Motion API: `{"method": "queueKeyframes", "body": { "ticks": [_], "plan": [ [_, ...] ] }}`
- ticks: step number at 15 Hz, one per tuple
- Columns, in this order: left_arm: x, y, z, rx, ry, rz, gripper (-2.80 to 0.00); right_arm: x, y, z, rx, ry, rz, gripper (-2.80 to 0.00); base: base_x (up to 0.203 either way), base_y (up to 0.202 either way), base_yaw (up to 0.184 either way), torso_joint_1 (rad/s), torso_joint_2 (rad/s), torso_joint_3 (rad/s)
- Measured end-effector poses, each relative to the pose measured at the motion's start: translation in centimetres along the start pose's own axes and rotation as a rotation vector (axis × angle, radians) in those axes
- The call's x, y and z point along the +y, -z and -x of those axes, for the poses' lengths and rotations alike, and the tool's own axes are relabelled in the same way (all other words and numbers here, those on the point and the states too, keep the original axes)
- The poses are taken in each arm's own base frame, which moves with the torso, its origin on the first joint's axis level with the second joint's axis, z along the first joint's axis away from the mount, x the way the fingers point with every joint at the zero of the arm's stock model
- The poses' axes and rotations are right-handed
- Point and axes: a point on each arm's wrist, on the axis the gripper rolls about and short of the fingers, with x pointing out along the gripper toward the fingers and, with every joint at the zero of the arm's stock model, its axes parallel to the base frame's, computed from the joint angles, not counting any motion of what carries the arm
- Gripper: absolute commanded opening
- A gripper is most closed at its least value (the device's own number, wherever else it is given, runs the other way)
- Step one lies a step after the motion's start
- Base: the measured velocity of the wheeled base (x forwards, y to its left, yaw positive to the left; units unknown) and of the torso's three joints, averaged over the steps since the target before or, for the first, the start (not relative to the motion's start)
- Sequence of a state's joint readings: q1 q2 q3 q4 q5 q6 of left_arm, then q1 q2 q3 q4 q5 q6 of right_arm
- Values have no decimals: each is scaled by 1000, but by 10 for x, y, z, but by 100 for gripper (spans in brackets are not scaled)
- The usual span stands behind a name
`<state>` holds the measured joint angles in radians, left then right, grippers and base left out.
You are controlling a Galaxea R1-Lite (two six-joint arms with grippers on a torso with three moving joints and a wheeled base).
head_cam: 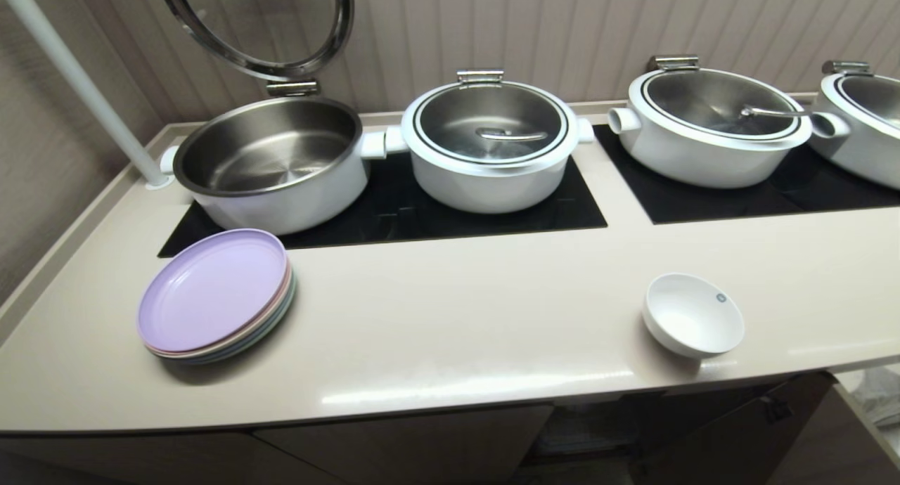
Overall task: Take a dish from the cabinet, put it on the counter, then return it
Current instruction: Pick up the bowl from the table
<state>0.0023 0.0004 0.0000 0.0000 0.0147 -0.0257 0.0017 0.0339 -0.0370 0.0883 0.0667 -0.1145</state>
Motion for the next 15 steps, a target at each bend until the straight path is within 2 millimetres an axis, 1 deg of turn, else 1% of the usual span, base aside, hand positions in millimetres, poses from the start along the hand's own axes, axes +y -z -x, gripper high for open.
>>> {"method": "queueKeyframes", "body": {
  "ticks": [10,15],
  "plan": [
    [0,0,0,0,0,0,-280,0,2,2,-25,2,14,-280,0,0,0,0,0,0],
    [0,0,0,0,-1,0,-280,0,-8,6,-48,-11,17,-280,0,0,0,0,0,0]
  ]
}}
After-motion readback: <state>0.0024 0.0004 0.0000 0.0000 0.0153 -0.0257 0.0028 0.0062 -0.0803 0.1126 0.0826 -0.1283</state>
